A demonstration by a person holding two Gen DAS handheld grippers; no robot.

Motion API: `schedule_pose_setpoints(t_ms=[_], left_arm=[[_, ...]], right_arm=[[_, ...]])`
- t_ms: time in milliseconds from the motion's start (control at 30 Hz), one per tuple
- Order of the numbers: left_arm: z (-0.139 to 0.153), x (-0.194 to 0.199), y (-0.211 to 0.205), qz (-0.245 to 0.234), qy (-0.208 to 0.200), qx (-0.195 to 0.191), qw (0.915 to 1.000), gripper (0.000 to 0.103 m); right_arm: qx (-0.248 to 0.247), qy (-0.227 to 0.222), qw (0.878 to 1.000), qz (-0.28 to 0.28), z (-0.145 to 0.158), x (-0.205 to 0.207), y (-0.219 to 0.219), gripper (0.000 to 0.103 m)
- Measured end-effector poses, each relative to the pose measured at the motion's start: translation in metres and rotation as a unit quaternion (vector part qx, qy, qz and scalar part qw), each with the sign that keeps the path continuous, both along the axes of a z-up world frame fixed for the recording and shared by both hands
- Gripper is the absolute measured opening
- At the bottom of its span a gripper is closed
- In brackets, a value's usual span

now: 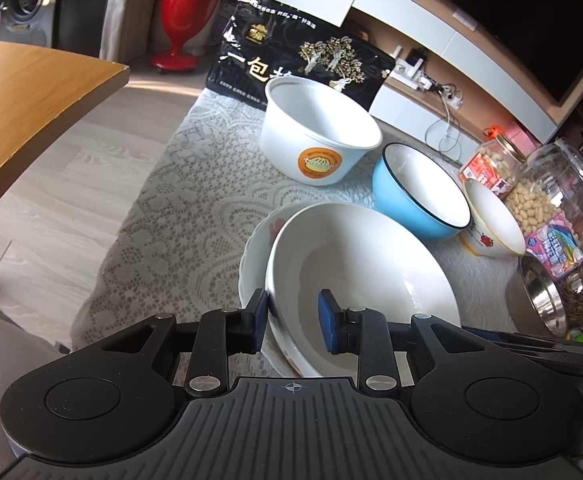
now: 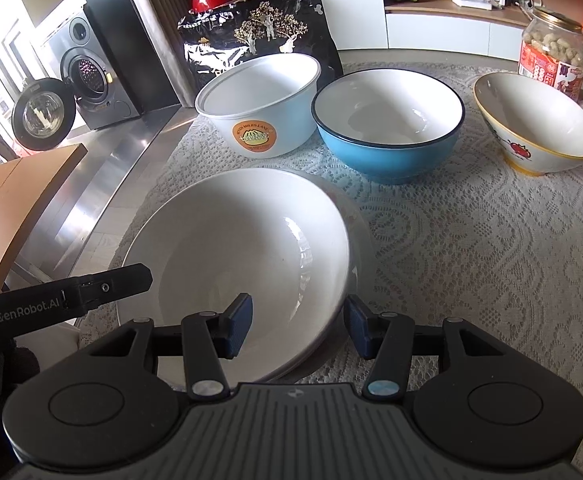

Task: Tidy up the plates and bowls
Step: 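Move both grippers to the steel bowl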

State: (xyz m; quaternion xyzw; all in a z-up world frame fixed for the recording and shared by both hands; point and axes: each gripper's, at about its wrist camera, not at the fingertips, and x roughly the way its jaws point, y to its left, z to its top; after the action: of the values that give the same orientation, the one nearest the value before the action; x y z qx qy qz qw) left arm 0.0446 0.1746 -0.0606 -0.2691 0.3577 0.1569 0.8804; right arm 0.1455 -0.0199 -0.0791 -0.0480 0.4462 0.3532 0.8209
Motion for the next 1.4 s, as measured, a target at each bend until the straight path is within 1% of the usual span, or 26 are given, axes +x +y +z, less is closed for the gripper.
schedule_pose_setpoints(t_ms=[133, 200, 300, 433, 500, 600, 833, 900, 933, 967, 1033, 1133, 1200, 1300, 1400], left_arm=[[-0.002, 0.001, 0.002, 0.005, -0.004, -0.007, 1.0000, 0.030], [0.001, 0.002, 0.001, 0.008, 0.000, -0.004, 1.0000, 0.030], [0.011, 0.000, -0.004, 0.014, -0.002, 0.010, 0.9998, 0.030], [0.032, -0.004, -0.021, 0.017, -0.019, 0.043, 0.9987, 0.030], [0.040, -0.001, -0.036, 0.000, -0.024, 0.055, 0.9982, 0.030], [0.044, 0.009, -0.060, -0.032, -0.019, 0.061, 0.9974, 0.030], [0.031, 0.046, -0.125, -0.100, 0.019, 0.042, 0.9939, 0.030], [0.027, 0.055, -0.143, -0.124, 0.026, 0.043, 0.9910, 0.030], [0.024, 0.061, -0.155, -0.142, 0.032, 0.045, 0.9884, 0.030], [0.021, 0.066, -0.165, -0.157, 0.036, 0.046, 0.9858, 0.030], [0.014, 0.075, -0.182, -0.189, 0.042, 0.043, 0.9801, 0.030], [0.005, 0.087, -0.202, -0.227, 0.045, 0.030, 0.9724, 0.030], [-0.001, 0.096, -0.212, -0.242, 0.053, 0.029, 0.9684, 0.030], [-0.008, 0.109, -0.221, -0.252, 0.066, 0.034, 0.9649, 0.030], [-0.009, 0.125, -0.226, -0.249, 0.064, 0.027, 0.9659, 0.030]], right_arm=[[0.008, -0.006, 1.000, -0.001, 0.003, 0.000, -0.004, 0.052], [0.020, -0.010, 1.000, -0.004, 0.007, -0.001, -0.009, 0.052], [0.040, -0.022, 0.999, -0.009, 0.016, -0.002, -0.022, 0.053], [0.066, -0.034, 0.997, -0.028, 0.021, -0.003, -0.053, 0.054], [0.077, -0.035, 0.995, -0.043, 0.021, -0.002, -0.072, 0.054], [0.089, -0.037, 0.992, -0.078, 0.016, 0.003, -0.111, 0.054], [0.099, -0.048, 0.982, -0.154, 0.003, 0.015, -0.190, 0.056], [0.096, -0.056, 0.979, -0.171, -0.001, 0.017, -0.207, 0.057], [0.096, -0.058, 0.977, -0.180, -0.004, 0.018, -0.216, 0.058], [0.097, -0.058, 0.976, -0.188, -0.007, 0.020, -0.224, 0.062], [0.103, -0.051, 0.972, -0.203, -0.014, 0.024, -0.237, 0.066], [0.104, -0.039, 0.968, -0.224, -0.026, 0.029, -0.254, 0.066], [0.102, -0.033, 0.966, -0.234, -0.033, 0.033, -0.262, 0.066], [0.099, -0.029, 0.964, -0.246, -0.040, 0.038, -0.271, 0.066], [0.090, -0.049, 0.959, -0.263, -0.038, 0.041, -0.282, 0.066]])
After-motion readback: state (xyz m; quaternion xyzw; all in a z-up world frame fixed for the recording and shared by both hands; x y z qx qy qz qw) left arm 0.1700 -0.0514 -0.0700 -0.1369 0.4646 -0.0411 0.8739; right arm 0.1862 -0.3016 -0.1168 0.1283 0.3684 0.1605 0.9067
